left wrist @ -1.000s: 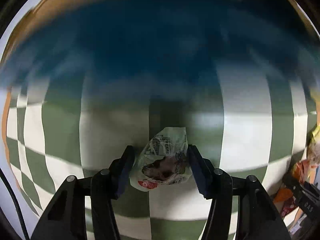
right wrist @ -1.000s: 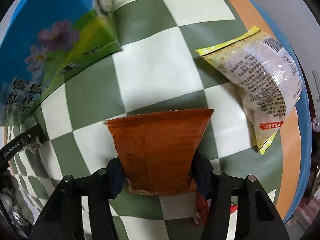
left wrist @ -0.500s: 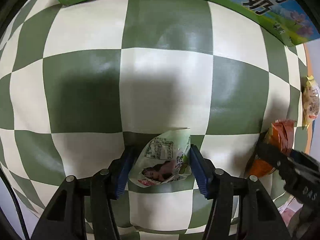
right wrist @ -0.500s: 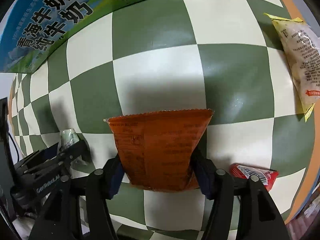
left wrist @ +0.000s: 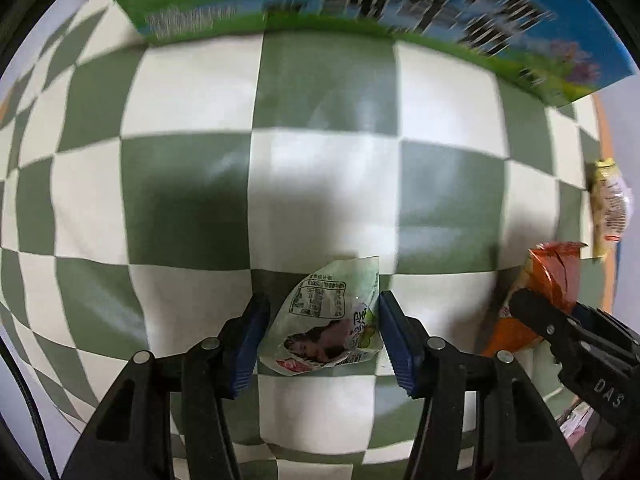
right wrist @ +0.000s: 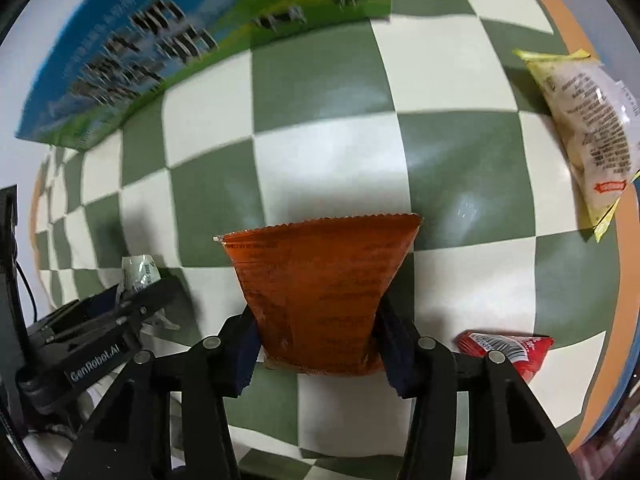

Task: Organize snacks
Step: 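Carry both packets into the box and open both tools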

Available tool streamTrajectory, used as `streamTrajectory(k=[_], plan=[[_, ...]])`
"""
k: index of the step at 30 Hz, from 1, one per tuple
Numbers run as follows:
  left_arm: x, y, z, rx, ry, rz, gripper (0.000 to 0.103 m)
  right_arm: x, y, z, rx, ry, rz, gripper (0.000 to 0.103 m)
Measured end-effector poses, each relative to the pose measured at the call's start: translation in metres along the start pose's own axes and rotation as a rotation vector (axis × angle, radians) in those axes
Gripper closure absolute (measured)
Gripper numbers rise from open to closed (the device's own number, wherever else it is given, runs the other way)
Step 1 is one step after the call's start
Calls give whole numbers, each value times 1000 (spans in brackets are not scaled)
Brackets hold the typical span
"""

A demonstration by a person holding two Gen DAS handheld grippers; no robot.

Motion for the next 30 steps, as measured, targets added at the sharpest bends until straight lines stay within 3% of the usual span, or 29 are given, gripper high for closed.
streamTrajectory(k=[8,12,14,16,20,25,30], plan=[[40,-28,113,-136,-180,-30,50,36,18,99,150,-138,17,50],[101,-37,171,-175,-260,-47,50,92,28,159,202,-223,41,50],[135,-40,185,-158,-290,-61,50,121,45,166,184,-256,64,50],[164,-39,186,-135,-297,-66,50,153,58,171,158,-280,80,50],[213,-30,163,-123,-209,-38,50,203,66,162,113,-246,96,50],[243,-23,117,-105,-84,-25,50,237,76,130,69,-176,96,50],[259,-16,86,-65,-11,8,48,262,83,98,45,-119,103,48]])
Point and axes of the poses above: each gripper's, at about its wrist camera, not at the fingertips, and z roughly against the way its jaws point, y to its left, x to its top, the point moved 6 cm from there along -z, roughly the way its jaws point, and after that the axes turned 1 degree about -z, right-handed, at the moved point
